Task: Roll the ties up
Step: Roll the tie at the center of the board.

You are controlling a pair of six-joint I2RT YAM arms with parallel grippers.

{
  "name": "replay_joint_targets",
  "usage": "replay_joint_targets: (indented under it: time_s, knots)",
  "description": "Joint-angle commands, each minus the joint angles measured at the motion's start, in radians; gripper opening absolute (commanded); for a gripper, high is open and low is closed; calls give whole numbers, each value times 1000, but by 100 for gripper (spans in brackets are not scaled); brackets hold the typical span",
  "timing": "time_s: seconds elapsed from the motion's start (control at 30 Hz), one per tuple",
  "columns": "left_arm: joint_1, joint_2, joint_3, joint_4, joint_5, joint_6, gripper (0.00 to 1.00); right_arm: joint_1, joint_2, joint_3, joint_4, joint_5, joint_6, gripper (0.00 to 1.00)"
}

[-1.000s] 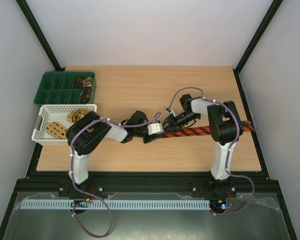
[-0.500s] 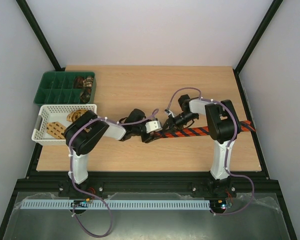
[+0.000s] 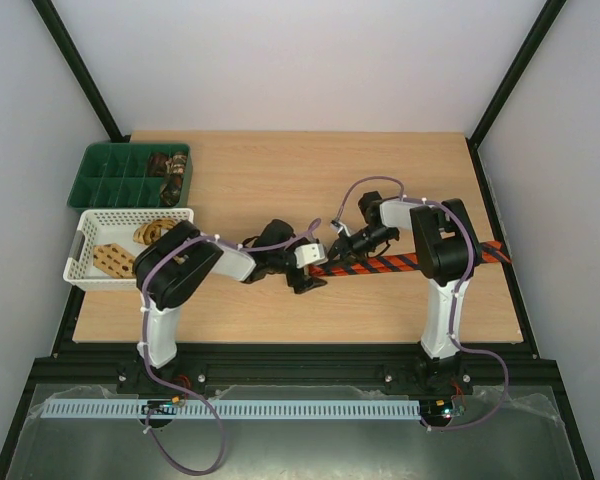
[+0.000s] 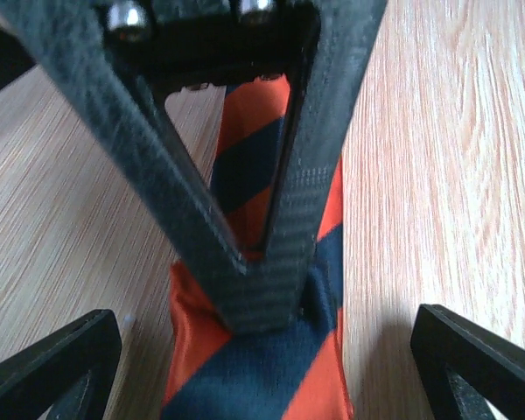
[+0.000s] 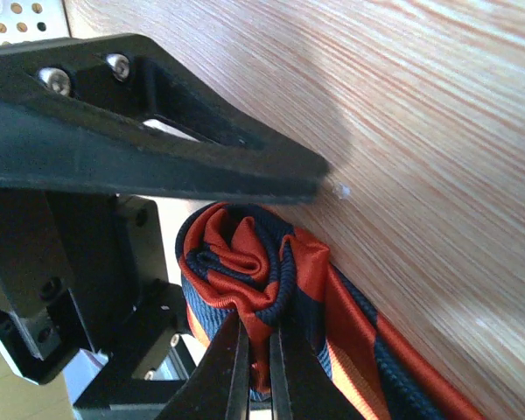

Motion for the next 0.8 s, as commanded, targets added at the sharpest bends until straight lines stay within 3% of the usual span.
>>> replay_joint_targets:
  time_s: [0.0, 0.17, 0.33, 0.47, 0.57, 0.77]
  knots:
    - [-19, 81, 31, -30, -35, -10, 91, -8, 18, -26, -16, 64, -5, 1]
    - [1, 68, -1, -122, -61, 61, 76, 3, 9, 2, -13, -1, 15, 1]
    - [49, 36, -32, -213, -40, 134, 45, 24, 5, 34, -5, -43, 60, 1]
    - [78, 27, -24, -255, -42, 177, 35, 24, 12, 52, -32, -2, 42, 1]
    - [89, 25, -19, -263, -6, 187, 42, 25, 42, 45, -53, 100, -21, 2]
    - [99, -60, -67, -182, 74, 136, 74, 25, 95, 22, -8, 188, -38, 1]
